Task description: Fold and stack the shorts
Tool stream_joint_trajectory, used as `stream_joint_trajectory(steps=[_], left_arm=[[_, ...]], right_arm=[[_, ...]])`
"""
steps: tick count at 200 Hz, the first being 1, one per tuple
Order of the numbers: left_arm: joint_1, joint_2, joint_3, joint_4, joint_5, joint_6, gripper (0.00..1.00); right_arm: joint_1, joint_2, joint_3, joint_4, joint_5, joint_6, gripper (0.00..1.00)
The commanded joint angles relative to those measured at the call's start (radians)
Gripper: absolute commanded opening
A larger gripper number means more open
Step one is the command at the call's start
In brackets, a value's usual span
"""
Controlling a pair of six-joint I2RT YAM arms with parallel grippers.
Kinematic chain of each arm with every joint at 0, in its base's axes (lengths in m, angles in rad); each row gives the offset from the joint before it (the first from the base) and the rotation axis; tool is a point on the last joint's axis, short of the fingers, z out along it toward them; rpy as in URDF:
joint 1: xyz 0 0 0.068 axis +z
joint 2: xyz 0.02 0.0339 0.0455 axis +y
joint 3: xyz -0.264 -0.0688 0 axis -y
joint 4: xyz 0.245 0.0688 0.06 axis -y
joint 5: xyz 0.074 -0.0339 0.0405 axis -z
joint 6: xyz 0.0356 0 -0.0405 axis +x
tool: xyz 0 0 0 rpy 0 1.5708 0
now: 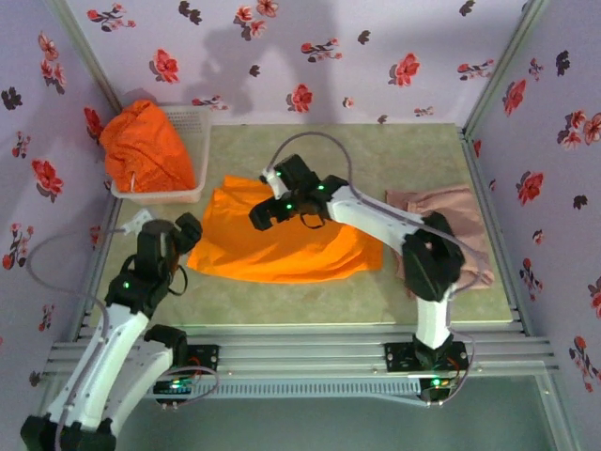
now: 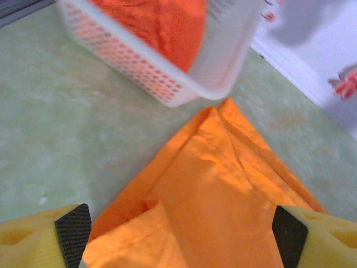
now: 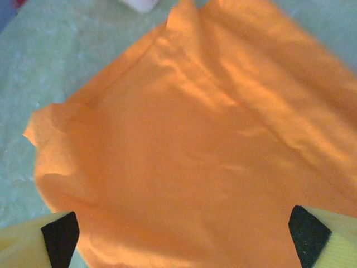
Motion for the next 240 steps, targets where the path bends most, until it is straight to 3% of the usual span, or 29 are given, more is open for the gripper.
stream_joint_trajectory(steps=[1, 29, 69, 131, 201, 240], left_arm=[[0.027, 0.197, 0.111, 0.040, 0.222, 0.185, 0.88], [0.045, 0.490, 0.276, 0.061, 0.365, 0.289, 0.86], [0.044, 0.780, 0.405, 0.113, 0.324, 0.391, 0.81], [-0.023, 1.043, 0.509, 0.160, 0.018, 0.399, 0.74], [-0.021, 1.223, 0.596, 0.193, 0.013, 0.407, 0.68], [-0.021, 1.283, 0.627, 0.189, 0.018, 0.394, 0.56]], right_arm=[[-0.009, -0.137, -0.119, 0.087, 0.129, -0.011, 0.99], [-0.038, -0.273, -0.278, 0.120, 0.174, 0.009, 0.99], [-0.084, -0.413, -0.463, 0.180, 0.173, 0.065, 0.99], [-0.123, -0.504, -0.606, 0.228, 0.172, 0.108, 0.99], [-0.155, -0.552, -0.663, 0.226, 0.176, 0.107, 0.99], [-0.166, -0.559, -0.686, 0.234, 0.176, 0.107, 0.99]])
